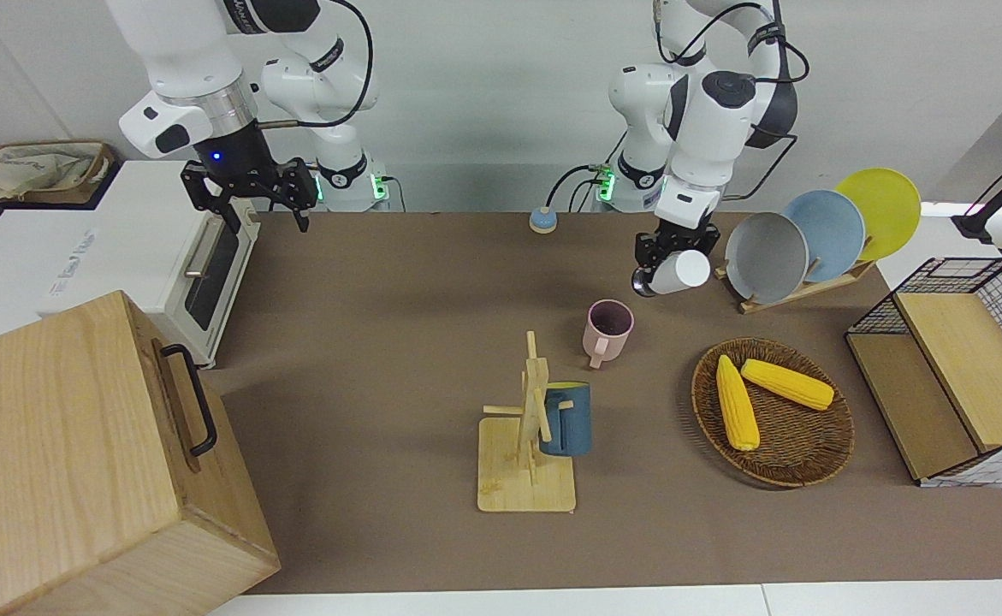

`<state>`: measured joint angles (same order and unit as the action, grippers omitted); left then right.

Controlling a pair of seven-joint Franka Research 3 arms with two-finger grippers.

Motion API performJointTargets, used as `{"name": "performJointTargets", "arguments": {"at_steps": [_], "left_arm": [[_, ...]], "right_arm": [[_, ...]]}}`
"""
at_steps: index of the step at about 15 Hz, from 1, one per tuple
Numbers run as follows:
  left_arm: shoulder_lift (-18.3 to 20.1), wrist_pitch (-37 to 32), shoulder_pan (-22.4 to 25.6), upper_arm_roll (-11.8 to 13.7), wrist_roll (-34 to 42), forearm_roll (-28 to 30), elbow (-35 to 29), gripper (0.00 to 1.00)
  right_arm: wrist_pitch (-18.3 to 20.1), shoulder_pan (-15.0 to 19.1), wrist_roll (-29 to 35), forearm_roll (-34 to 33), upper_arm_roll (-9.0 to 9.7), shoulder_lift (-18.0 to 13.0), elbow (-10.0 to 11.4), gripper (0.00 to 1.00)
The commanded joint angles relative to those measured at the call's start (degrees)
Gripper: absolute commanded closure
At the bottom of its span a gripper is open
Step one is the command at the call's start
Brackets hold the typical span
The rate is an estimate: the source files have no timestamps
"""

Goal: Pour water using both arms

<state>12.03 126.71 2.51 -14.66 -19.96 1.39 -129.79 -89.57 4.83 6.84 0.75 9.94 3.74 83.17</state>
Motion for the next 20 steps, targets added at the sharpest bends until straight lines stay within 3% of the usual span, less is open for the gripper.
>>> {"name": "performJointTargets", "arguments": {"at_steps": [1,4,7,11,13,20], "left_arm": [[2.1,5.6,4.5,-0.2,0.6,-2.2,1.3,1.00],[1.2,5.7,8.4,-0.2,0.7,-4.9,6.4,1.00],[-2.4,5.7,12.8,-0.1,2.4,-6.8,15.5,1.00],[-7.2,5.7,20.1,-0.1,13.8,-6.0,24.6,1.00],[-12.2,5.1,23.9,0.0,19.4,-5.1,31.8,1.00],[-22.5,5.5,31.8,0.1,36.5,4.0,41.6,1.00]], "right_arm": [[0.6,1.1,-1.4,0.7,0.70,0.0,-0.2,0.011],[0.6,1.1,-1.4,0.7,0.70,0.0,-0.2,0.009],[0.6,1.1,-1.4,0.7,0.70,0.0,-0.2,0.009],[0.6,1.1,-1.4,0.7,0.70,0.0,-0.2,0.011],[0.6,1.1,-1.4,0.7,0.70,0.0,-0.2,0.011],[0.6,1.1,-1.4,0.7,0.70,0.0,-0.2,0.011]]}}
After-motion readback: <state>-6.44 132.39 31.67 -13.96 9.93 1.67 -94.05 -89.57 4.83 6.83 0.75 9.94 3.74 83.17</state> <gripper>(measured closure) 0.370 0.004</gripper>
